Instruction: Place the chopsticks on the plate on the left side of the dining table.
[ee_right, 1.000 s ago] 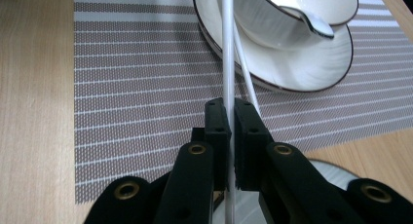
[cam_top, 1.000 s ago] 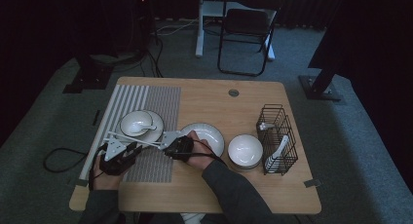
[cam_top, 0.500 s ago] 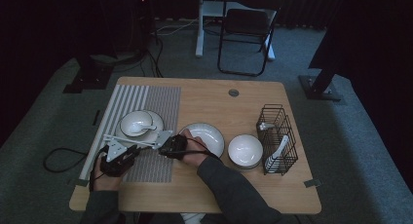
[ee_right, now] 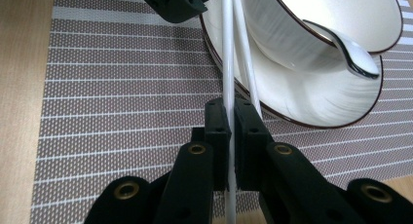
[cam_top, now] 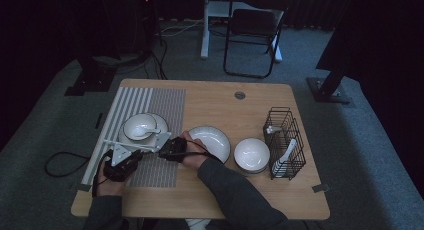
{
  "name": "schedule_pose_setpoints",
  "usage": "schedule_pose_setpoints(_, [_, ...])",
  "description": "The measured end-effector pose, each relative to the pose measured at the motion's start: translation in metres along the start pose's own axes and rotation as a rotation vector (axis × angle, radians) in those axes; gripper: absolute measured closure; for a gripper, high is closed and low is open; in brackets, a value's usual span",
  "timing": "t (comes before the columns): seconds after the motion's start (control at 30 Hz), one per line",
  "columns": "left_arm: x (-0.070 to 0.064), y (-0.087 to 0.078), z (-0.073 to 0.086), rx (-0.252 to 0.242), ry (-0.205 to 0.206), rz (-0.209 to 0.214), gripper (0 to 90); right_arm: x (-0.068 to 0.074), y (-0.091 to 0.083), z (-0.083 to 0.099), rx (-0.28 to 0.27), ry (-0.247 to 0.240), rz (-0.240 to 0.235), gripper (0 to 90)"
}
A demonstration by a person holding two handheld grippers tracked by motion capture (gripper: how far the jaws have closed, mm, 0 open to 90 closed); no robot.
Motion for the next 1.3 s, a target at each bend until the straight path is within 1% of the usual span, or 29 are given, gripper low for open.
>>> schedule_pose_setpoints(0.1, [0.001,0.0,0.0,-0.003,-0.002,-0.002,82.7,0.001,0.004,-0.002,0.002,-0.002,-0.007,86.3])
schedule_pose_setpoints(0.23, [0.001,0.001,0.001,0.002,0.002,-0.004,82.8,0.003,0.011,-0.002,0.012,-0.014,-0.018,86.3])
schedule_pose_setpoints(0.37, [0.001,0.003,0.001,0.009,0.001,-0.004,82.8,0.003,0.016,-0.001,0.02,-0.014,-0.021,86.3])
schedule_pose_setpoints(0.53, [0.003,0.007,0.0,0.019,0.002,-0.002,82.9,0.001,0.019,0.0,0.026,-0.008,-0.024,86.2])
schedule_pose_setpoints(0.63, [0.003,0.01,-0.001,0.027,0.008,-0.013,82.9,0.001,0.021,0.0,0.031,-0.005,-0.025,86.0])
schedule_pose_setpoints(0.87, [0.003,0.018,-0.004,0.035,0.017,-0.008,83.0,-0.001,0.023,0.001,0.035,-0.002,-0.021,85.7])
schedule_pose_setpoints(0.9, [0.003,0.021,-0.005,0.034,0.016,-0.005,83.0,-0.002,0.025,-0.001,0.035,-0.005,-0.023,85.6])
schedule_pose_setpoints(1.07, [0.005,0.023,-0.005,0.04,0.008,-0.009,83.0,-0.002,0.026,-0.003,0.036,-0.003,-0.022,85.2])
schedule_pose_setpoints(1.3, [0.008,0.025,-0.006,0.037,-0.004,-0.01,83.5,-0.002,0.026,0.0,0.038,0.006,-0.012,82.4])
Point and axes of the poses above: each handheld gripper's, and its own axes: y roughly forward along the jaws, z roughly out of its underside, x roughly to its left, the point moved 1 cm from there along y, roughly forward along the jaws, and after that the axes turned 10 degrees about z, right-handed, at the moved point
